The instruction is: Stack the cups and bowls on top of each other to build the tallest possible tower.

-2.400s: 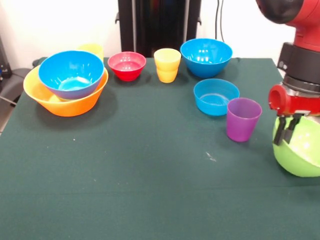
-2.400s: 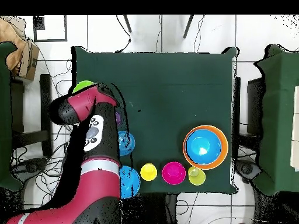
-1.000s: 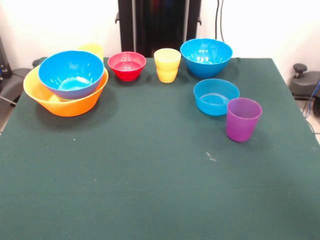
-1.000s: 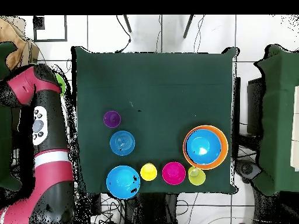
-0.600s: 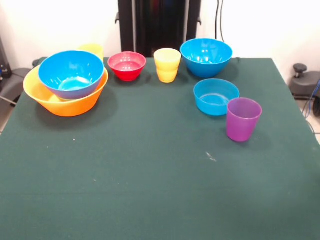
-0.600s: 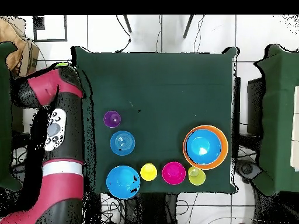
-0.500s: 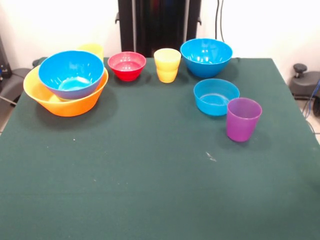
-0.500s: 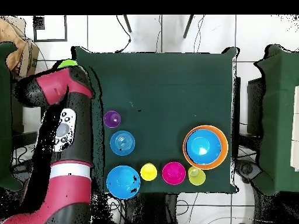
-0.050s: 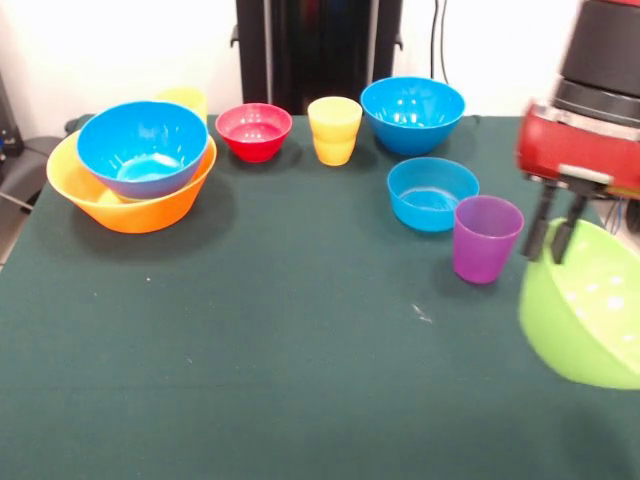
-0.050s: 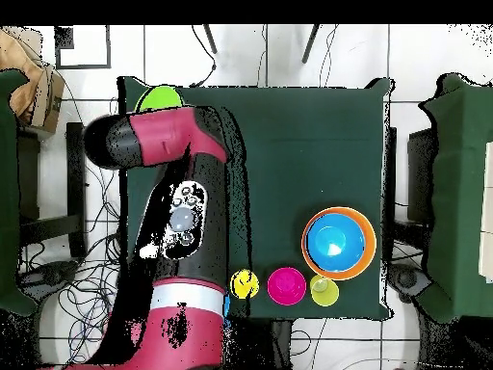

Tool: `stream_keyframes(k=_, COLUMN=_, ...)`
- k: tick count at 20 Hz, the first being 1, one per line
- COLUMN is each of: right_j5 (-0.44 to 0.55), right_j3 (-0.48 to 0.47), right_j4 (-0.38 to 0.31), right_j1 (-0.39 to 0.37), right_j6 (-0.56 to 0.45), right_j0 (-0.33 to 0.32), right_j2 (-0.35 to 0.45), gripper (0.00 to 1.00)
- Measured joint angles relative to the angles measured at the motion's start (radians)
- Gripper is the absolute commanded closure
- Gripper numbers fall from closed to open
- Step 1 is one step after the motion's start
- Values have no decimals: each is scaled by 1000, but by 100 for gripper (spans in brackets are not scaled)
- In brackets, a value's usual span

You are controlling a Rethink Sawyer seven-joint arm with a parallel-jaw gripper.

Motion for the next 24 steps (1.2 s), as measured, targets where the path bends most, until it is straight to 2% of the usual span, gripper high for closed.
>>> stream_keyframes(k=5, right_j5=-1, right_j3=35, right_j4=-43, right_j1=-39, right_j6=-30, right_j0=-35, right_j2=26, gripper=100)
stream_keyframes(k=13, right_j5=-6, right_j3=90, right_j4=-100, right_j1=-83, right_j6=-38, right_j0=-49, right_j2=93, gripper=100)
stream_keyframes(k=19, right_j5=-14, right_j3=118, right_j4=-129, right_j1=-98, right_j6=-38, right_j0=-60, right_j2=141, gripper=100)
stream_keyframes(k=24, right_j5=-16, right_j3=187, right_j4=-135, right_j1=-139, right_j6=-38, right_j0=-98, right_j2=197, gripper=100)
